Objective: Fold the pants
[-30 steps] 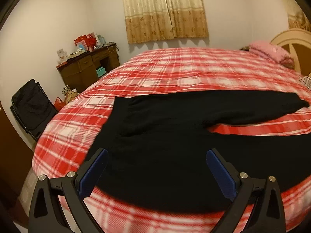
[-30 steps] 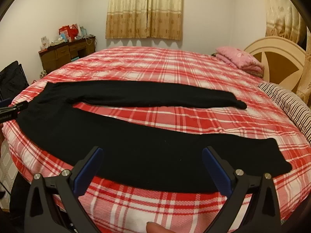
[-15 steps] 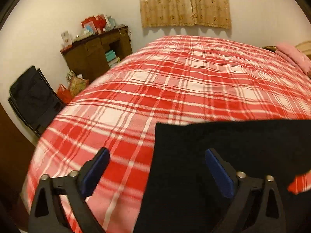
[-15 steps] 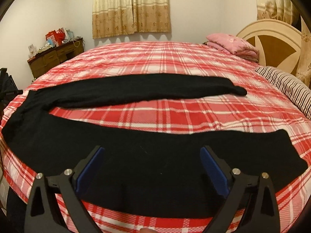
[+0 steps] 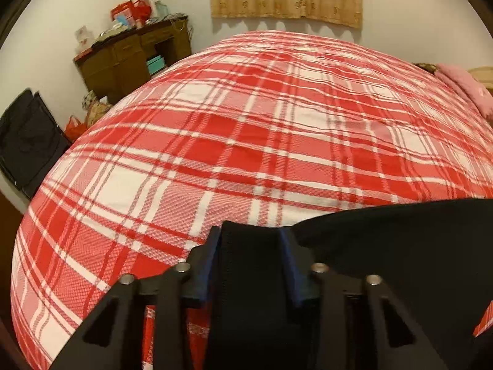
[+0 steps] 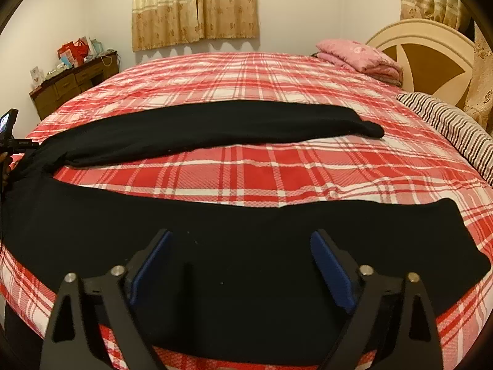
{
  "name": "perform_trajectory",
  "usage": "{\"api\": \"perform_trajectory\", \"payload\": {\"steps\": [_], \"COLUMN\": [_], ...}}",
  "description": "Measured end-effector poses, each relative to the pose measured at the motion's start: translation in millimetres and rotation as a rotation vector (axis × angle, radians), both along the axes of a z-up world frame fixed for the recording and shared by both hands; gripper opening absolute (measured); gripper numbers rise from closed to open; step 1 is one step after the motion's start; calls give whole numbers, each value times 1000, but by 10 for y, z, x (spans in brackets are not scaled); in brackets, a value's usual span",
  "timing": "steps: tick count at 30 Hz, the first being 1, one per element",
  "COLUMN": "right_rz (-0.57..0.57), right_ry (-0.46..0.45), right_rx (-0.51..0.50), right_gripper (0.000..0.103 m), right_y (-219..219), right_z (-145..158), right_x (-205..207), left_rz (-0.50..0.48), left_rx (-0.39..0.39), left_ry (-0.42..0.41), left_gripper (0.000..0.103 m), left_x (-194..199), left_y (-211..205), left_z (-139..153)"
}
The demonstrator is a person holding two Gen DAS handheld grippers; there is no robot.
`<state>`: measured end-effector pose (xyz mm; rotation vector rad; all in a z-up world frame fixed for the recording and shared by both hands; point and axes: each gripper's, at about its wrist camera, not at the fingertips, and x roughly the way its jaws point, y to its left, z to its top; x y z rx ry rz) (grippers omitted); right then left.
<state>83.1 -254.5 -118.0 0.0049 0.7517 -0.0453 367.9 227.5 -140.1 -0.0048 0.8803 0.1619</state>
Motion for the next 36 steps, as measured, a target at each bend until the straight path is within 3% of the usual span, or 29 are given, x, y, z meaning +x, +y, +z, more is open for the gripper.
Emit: {"api": "perform_trajectory", "payload": {"steps": [4,10,15,18,22,26,31,36], "right_rz": [13,26,-52,-124,-207,-267,-249,-203], "right_ry": [20,5,-22,-16,38,78,103,168], "right_rx": [1,-51,-25,9,99,94,84,184], "right_gripper": [79,70,68,62,59,58,58,60], "right_y": [-3,-116,-673,-1109,-1707,-2109,-2389,-2593], "right_z": [2,230,543,612,504,403,329,156], "right_x": [83,251,590,876,1312,1626,2045,2389], "left_rz": [-9,14,14,14,17,19,21,24], "left_rx": [9,-132,-127,-105,-95,-87,-105,-93], "left_ry": [-20,-57,-59,-48,-52,-65,-57,-45], "left_gripper": [33,21,20,20,20,20,20,21], "left_x": [-32,-73,-72,-56,-61,-77,-61,-28], "left_y": [-21,200,173,131,126,115,133,116], "left_z": [-3,5,-16,-40,-43,-43,-59,-81]}}
